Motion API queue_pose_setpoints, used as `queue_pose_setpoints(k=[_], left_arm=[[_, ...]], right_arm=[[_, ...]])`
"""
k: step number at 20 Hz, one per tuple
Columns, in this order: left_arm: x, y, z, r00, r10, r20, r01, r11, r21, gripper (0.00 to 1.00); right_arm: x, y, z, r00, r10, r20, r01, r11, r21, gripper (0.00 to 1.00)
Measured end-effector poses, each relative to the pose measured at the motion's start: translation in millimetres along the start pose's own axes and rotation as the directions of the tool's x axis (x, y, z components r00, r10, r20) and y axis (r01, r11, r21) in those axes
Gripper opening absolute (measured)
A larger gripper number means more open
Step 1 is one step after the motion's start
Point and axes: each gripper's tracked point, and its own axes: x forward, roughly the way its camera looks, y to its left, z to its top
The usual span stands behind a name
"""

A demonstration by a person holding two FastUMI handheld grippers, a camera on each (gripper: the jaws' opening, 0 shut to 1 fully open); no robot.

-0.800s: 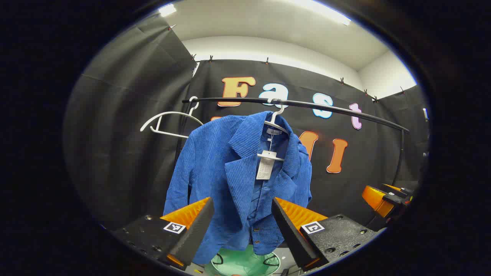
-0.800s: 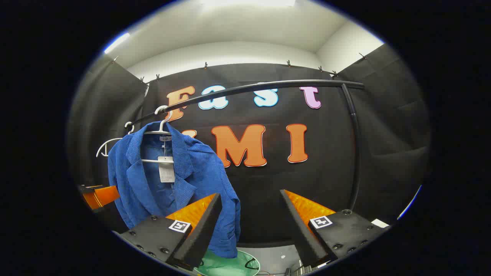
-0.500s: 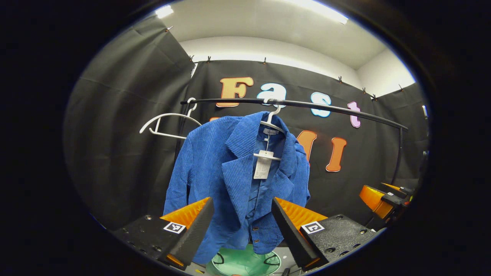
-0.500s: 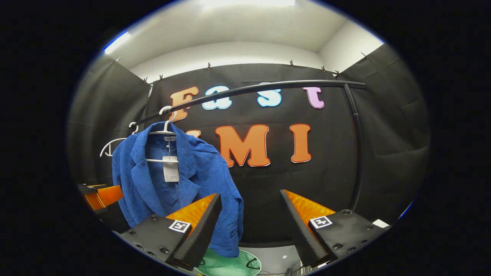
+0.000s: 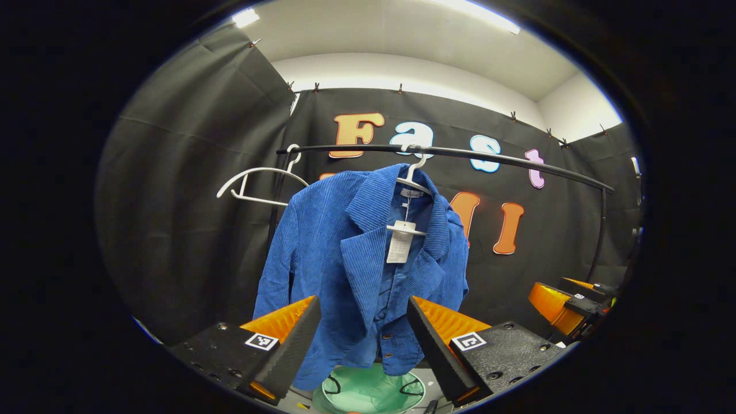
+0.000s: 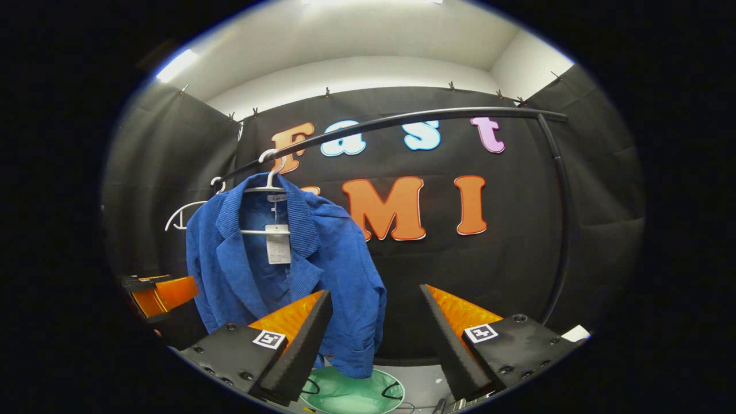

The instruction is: Grasp the clothes on the hanger with both hands and then place them into the laundry hamper below.

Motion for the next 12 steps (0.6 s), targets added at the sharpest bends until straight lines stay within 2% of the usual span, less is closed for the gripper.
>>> queue_pose_setpoints(k=[1, 3, 4, 8, 10, 11, 12], left_arm=[[-1, 0, -2, 1.0, 0.005, -0.009, -0.005, 1.0, -0.001, 0.91], [-1, 2, -5, 0.999, 0.02, -0.034, -0.02, 1.0, 0.005, 0.91], [-2, 2, -5, 0.999, 0.024, -0.041, -0.023, 1.0, 0.009, 0.95], [-4, 2, -2, 0.999, 0.029, -0.044, -0.028, 0.999, 0.021, 0.95], [-4, 2, -2, 0.998, 0.039, -0.043, -0.038, 0.999, 0.028, 0.92], [-3, 2, -1, 0.998, 0.042, -0.04, -0.041, 0.999, 0.03, 0.95], [-3, 3, -1, 0.998, 0.044, -0.037, -0.043, 0.999, 0.03, 0.99]], right_arm=[[6, 8, -4, 1.0, 0.021, -0.01, -0.021, 1.0, 0.0, 0.98], [17, 25, -7, 0.998, 0.059, -0.02, -0.059, 0.998, -0.001, 0.98], [23, 32, -8, 0.997, 0.075, -0.021, -0.075, 0.997, -0.005, 0.98], [50, 55, -6, 0.993, 0.119, -0.011, -0.119, 0.992, -0.047, 0.98], [63, 66, -4, 0.99, 0.143, -0.001, -0.142, 0.987, -0.069, 0.98], [70, 71, -3, 0.988, 0.157, 0.002, -0.157, 0.985, -0.071, 0.98], [77, 76, -2, 0.986, 0.167, 0.003, -0.166, 0.984, -0.071, 0.89]])
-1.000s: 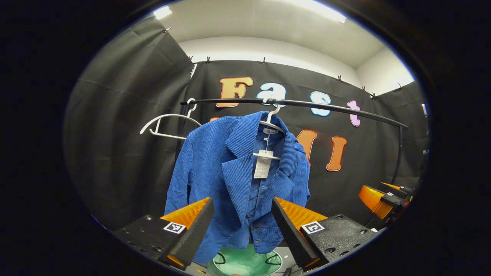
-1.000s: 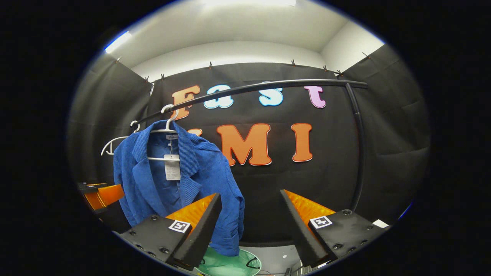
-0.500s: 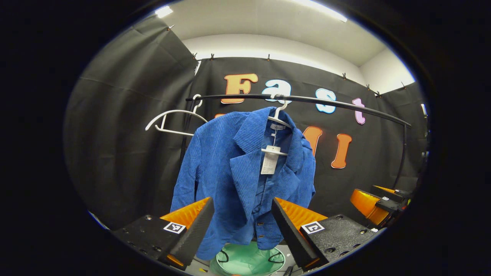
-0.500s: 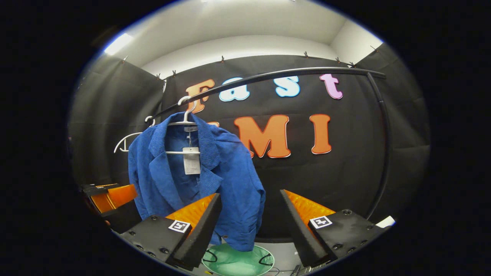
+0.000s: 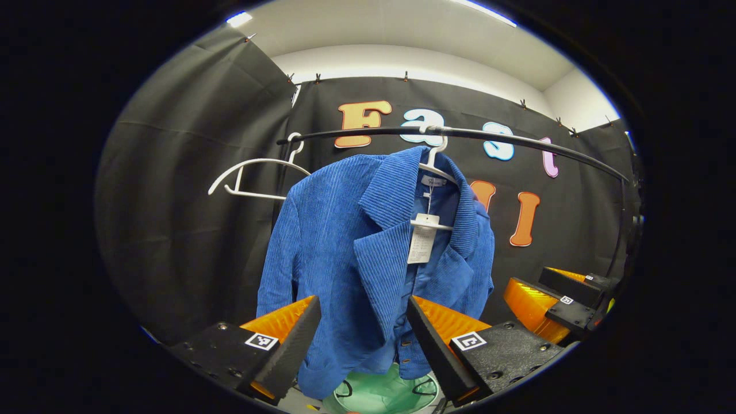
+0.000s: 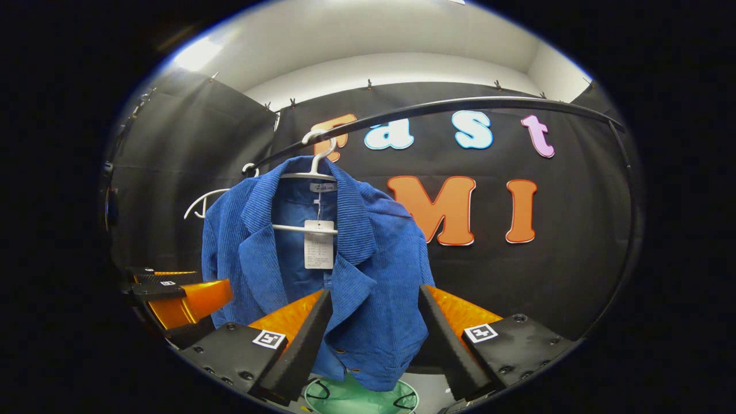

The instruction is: Grasp the clothes on the hanger with both hands and then place them into the laundry hamper below.

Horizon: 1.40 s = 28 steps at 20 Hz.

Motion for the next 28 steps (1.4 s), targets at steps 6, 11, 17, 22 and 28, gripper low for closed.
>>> queue_pose_setpoints(k=[6, 11, 17, 22, 28], left_arm=[[0, 1, 0, 1.0, 0.007, -0.003, -0.007, 1.0, -0.001, 0.94], [1, 3, 1, 0.999, 0.034, 0.001, -0.034, 0.999, 0.023, 0.95], [5, 6, 0, 0.997, 0.069, 0.02, -0.069, 0.997, 0.043, 0.98], [20, 6, -3, 0.998, 0.061, 0.015, -0.062, 0.997, 0.048, 0.74], [32, -1, -6, 0.999, 0.042, -0.007, -0.042, 0.998, 0.054, 0.32]], right_arm=[[54, 6, 0, 0.999, 0.038, -0.008, -0.038, 0.999, 0.009, 0.94], [99, 1, -13, 0.998, 0.045, -0.039, -0.043, 0.998, 0.04, 0.94], [141, 7, -27, 0.993, 0.098, -0.067, -0.094, 0.993, 0.064, 0.94], [157, 16, -39, 0.984, 0.157, -0.09, -0.146, 0.983, 0.111, 0.75], [160, 12, -38, 0.976, 0.199, -0.086, -0.184, 0.97, 0.157, 0.17]])
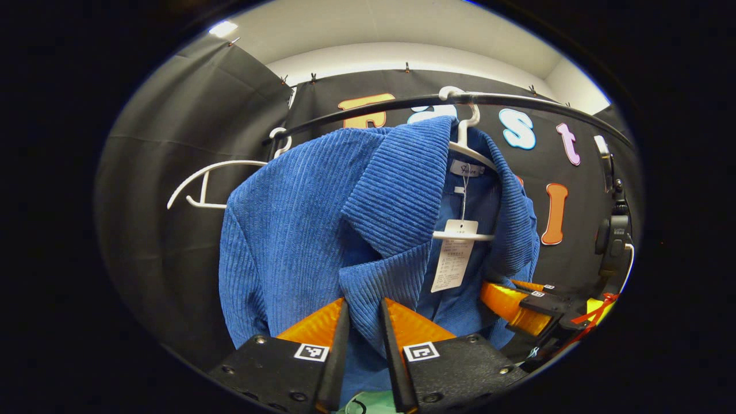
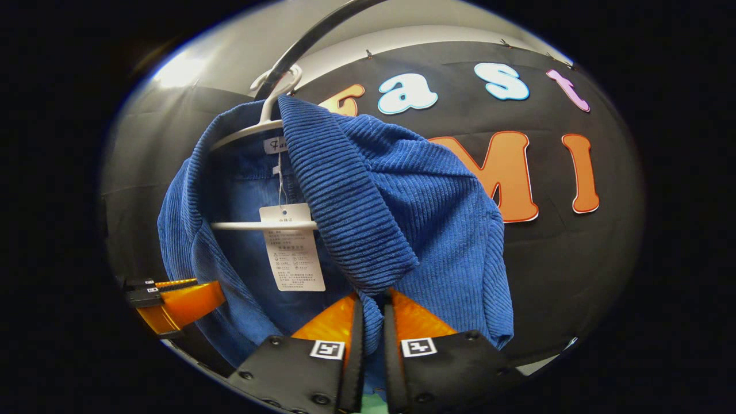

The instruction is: Grasp the clothes on the hanger with both hands and then place them into the laundry hamper below.

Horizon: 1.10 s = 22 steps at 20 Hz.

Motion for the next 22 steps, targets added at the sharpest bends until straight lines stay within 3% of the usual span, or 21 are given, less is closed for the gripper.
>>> queue_pose_setpoints(k=[2, 3, 8, 15, 19, 22], left_arm=[[0, 7, 1, 1.0, 0.025, -0.003, -0.026, 1.0, -0.009, 0.13], [-2, 5, 1, 1.0, 0.01, -0.01, -0.01, 1.0, -0.009, 0.03], [-24, 4, 13, 1.0, -0.01, -0.025, 0.01, 1.0, -0.013, 0.0], [-72, 21, 59, 0.999, 0.013, 0.031, -0.011, 0.999, -0.044, 0.0], [-92, 42, 86, 0.997, 0.049, 0.055, -0.042, 0.992, -0.115, 0.0], [-111, 54, 113, 0.994, 0.068, 0.091, -0.057, 0.992, -0.11, 0.0]], right_arm=[[-1, -2, 1, 1.0, 0.018, -0.007, -0.017, 0.999, 0.032, 0.19], [-6, -4, 2, 0.999, 0.035, -0.005, -0.035, 0.998, 0.057, 0.08], [-23, -8, 22, 0.991, 0.131, 0.04, -0.136, 0.973, 0.185, 0.08], [-60, -8, 75, 0.96, 0.24, 0.142, -0.27, 0.927, 0.262, 0.08], [-67, -13, 88, 0.953, 0.254, 0.162, -0.294, 0.906, 0.306, 0.08], [-70, -15, 102, 0.946, 0.266, 0.188, -0.317, 0.88, 0.353, 0.08]])
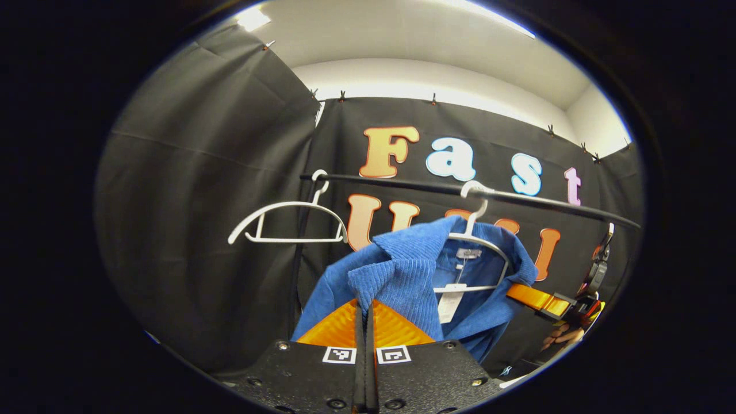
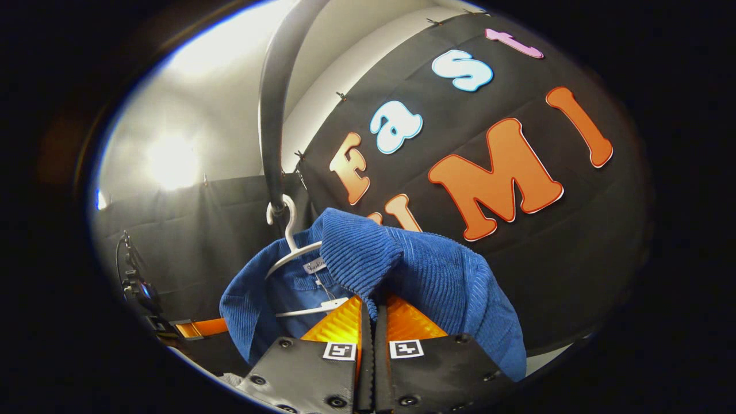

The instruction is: Grasp the clothes on the hanger with both hands and then place them into the laundry hamper below.

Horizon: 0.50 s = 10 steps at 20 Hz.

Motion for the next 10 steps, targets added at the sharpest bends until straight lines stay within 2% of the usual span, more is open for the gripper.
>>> queue_pose_setpoints(k=[6, 10], left_arm=[[-2, 24, 60, 0.998, -0.005, 0.06, 0.001, 0.998, 0.056, 0.0], [15, 34, 85, 0.996, -0.022, 0.083, 0.01, 0.991, 0.136, 0.0]], right_arm=[[2, -5, 30, 0.998, 0.033, 0.053, -0.041, 0.987, 0.154, 0.08], [19, -24, 55, 0.995, 0.027, 0.101, -0.05, 0.971, 0.235, 0.07]])
